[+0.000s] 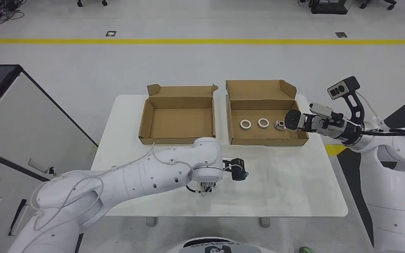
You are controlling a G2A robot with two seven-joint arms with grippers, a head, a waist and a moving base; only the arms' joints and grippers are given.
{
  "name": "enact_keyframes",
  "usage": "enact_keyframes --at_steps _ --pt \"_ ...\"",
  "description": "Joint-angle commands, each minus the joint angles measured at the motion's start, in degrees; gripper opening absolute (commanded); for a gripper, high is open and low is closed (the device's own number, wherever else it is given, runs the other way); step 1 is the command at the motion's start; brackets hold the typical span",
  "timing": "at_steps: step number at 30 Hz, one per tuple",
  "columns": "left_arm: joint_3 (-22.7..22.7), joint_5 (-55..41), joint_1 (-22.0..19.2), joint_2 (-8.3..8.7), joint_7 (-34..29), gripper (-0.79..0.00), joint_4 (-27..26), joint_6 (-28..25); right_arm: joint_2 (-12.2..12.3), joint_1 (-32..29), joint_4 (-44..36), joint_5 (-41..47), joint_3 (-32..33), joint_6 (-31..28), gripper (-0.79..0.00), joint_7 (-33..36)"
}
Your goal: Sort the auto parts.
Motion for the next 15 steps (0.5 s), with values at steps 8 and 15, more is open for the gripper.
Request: enact_keyframes --at_steps 8,15 --pt "0.00 1.16 1.22 0.74 0.00 -0.296 -0.37 0.00 0.00 0.00 0.00 0.00 0.00 0.00 0.000 0.00" --pt "0.00 1.16 0.97 1.31 0.00 -0.323 -0.54 0.00 0.00 0.00 0.00 0.00 0.00 0.00 0.000 0.00"
